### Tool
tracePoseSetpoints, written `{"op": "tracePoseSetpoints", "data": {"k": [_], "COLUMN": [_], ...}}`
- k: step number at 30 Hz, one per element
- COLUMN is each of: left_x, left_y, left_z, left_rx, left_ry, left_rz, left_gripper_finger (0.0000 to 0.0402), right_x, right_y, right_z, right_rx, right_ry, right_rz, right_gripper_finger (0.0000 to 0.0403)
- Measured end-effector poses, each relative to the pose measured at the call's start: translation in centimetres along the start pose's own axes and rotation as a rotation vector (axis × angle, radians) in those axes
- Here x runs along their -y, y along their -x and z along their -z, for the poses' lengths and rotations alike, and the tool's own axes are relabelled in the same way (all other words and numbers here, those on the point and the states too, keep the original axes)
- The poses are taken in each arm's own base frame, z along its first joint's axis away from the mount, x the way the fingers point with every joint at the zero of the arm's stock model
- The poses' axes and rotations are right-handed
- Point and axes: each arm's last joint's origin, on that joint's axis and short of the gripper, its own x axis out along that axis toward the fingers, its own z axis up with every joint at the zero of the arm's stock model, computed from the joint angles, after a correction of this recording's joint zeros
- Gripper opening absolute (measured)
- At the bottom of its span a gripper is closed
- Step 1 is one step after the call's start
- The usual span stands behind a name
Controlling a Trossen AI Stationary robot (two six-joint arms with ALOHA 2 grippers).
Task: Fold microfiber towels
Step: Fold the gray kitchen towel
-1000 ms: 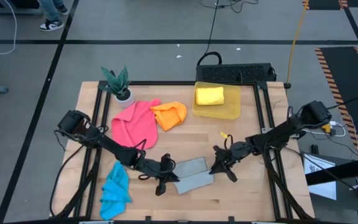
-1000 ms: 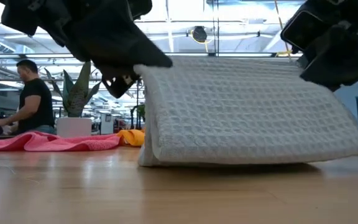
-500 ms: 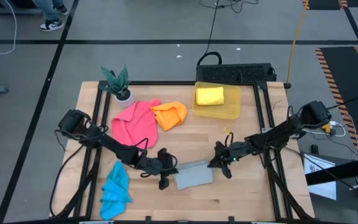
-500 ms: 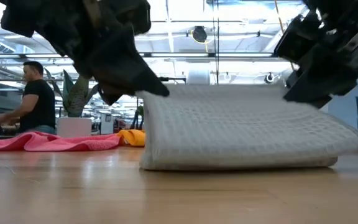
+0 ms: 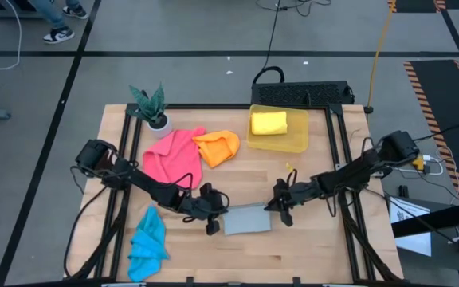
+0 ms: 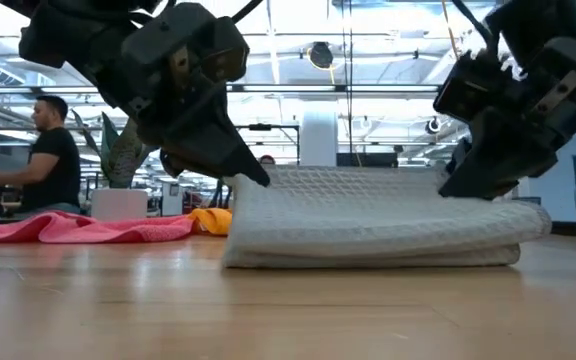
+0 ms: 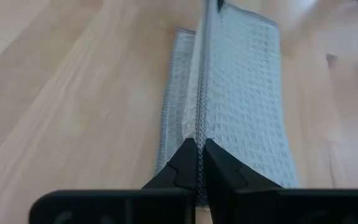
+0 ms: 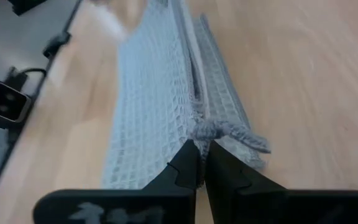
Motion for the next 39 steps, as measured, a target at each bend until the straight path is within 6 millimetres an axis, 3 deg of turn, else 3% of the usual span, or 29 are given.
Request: {"op": "tracePoseSetpoints", "data": {"k": [6, 14, 17, 23, 30, 36, 39], "left_x": [-0.7, -2.2, -2.2, 0.1, 0.5, 0.0, -0.4], "left_y": [-0.1, -0.4, 0.0, 0.8, 0.4, -0.6, -1.0], "left_z": [0.1, -0.6, -1.2, -0.3, 0.6, 0.8, 0.8], "left_rx": [-0.022, -0.003, 0.023, 0.014, 0.021, 0.024, 0.010], "left_ry": [-0.028, 0.007, -0.016, -0.241, -0.193, -0.178, -0.176], "left_rz": [-0.039, -0.119, -0.109, -0.027, -0.096, -0.099, -0.079], "left_gripper_finger": [0.0065, 0.0119, 0.0123, 0.0108, 0.0066, 0.0009, 0.0007], "right_x": [0.5, 0.4, 0.5, -0.1, -1.3, -2.8, -3.2], "right_y": [-0.7, -0.5, 0.1, 1.0, 1.0, 1.1, 1.2], "right_z": [0.9, 0.5, -0.1, -0.7, -0.1, -0.7, -0.9], "right_rx": [-0.037, -0.019, 0.036, 0.186, 0.146, 0.159, 0.177], "right_ry": [0.000, 0.020, -0.009, -0.031, 0.031, 0.114, 0.142], "right_rz": [0.018, 0.021, 0.100, 0.240, 0.149, -0.088, -0.147], "right_gripper_finger": [0.0031, 0.0102, 0.0113, 0.0099, 0.0085, 0.0084, 0.0084]}}
